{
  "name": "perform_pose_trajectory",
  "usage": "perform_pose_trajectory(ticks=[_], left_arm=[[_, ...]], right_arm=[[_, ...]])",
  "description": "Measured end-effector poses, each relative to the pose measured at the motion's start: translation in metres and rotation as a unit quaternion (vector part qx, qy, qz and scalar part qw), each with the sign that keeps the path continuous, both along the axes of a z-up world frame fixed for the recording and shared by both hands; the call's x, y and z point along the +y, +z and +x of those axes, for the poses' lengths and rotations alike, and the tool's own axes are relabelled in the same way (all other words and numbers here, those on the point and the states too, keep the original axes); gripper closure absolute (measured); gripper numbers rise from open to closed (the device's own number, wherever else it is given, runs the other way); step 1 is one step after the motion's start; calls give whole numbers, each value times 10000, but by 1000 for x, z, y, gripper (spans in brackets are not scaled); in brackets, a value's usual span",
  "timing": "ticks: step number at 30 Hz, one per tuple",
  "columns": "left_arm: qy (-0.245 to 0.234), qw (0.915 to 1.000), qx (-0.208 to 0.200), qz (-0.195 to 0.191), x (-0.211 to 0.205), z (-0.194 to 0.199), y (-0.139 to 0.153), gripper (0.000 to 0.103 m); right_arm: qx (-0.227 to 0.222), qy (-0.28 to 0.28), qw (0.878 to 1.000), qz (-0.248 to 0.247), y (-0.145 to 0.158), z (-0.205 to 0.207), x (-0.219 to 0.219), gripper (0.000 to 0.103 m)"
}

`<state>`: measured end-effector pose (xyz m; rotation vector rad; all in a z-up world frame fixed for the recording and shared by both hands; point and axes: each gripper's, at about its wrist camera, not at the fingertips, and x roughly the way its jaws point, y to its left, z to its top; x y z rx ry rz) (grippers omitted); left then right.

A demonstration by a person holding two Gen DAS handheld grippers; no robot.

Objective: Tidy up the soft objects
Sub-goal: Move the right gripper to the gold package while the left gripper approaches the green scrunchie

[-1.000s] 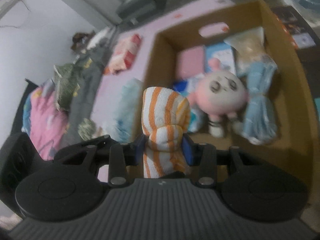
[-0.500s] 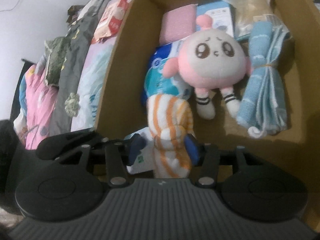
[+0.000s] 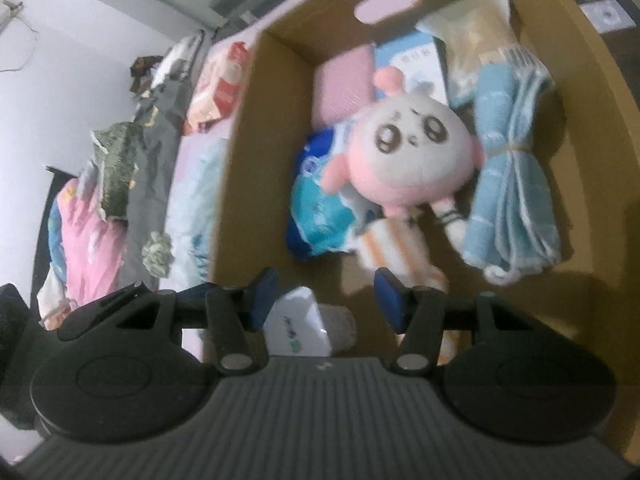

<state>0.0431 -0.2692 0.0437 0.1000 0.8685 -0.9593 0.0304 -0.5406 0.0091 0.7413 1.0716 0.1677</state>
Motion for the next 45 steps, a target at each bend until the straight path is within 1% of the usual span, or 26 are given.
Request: perform_pose_trajectory(ticks=[5,9,14,17,18,21,23,25,27,28,29,31,33,36,38,41,43,44,45], left_arm=[[518,9979,-290,-247,48,10,16,36],[1049,9929,-509,-234,92,20,19,36],[1853,9804,-663,-73,158,37,13,36],[2380,9694,-596,37,203,54,4,36],[2596,9642,-530,94,220,61,-1,36],[3037,9510,-427,382,258,78,-16,33],[3203,9449,-366,577,277,90,-25,31],[3310,9400,-349,746,289,100,-35,29],[3407,9334,-432,1038,294,109,-46,28],[3427,9310,-458,1168,298,114,-51,28],[3428,9291,-473,1305,298,121,-56,28],[3380,9289,-453,1443,301,127,-66,28],[3275,9317,-360,1528,300,135,-75,28],[3201,9324,-250,1657,294,146,-87,28],[3229,9309,-134,1704,291,154,-93,29],[3309,9282,-5,1699,292,161,-102,34],[3397,9253,56,1688,295,164,-105,42],[3432,9240,74,1686,296,165,-106,44],[3466,9229,90,1674,298,166,-105,48]], right_arm=[[-356,219,9991,-104,30,12,28,48],[-699,629,9950,-330,55,29,67,45],[-968,1285,9846,-688,72,59,131,41],[-1006,1738,9764,-796,74,82,172,39],[-1016,1912,9727,-833,74,91,188,37],[-1052,2395,9592,-1069,68,113,233,31],[-1055,2693,9489,-1265,62,128,264,28],[-1005,2990,9380,-1440,51,142,293,26],[-854,3283,9266,-1620,35,157,322,25],[-789,3422,9202,-1731,27,162,334,25],[-726,3604,9104,-1897,18,167,349,25],[-647,3930,8905,-2199,2,173,372,25],[-588,4185,8740,-2399,-11,177,388,24],[-532,4396,8569,-2640,-27,184,404,22],[-501,4470,8507,-2720,-36,191,408,22],[-467,4472,8497,-2754,-45,199,408,22],[-460,4496,8475,-2784,-53,201,410,22],[-451,4509,8488,-2725,-54,200,409,23],[-442,4512,8506,-2664,-56,201,409,24]])
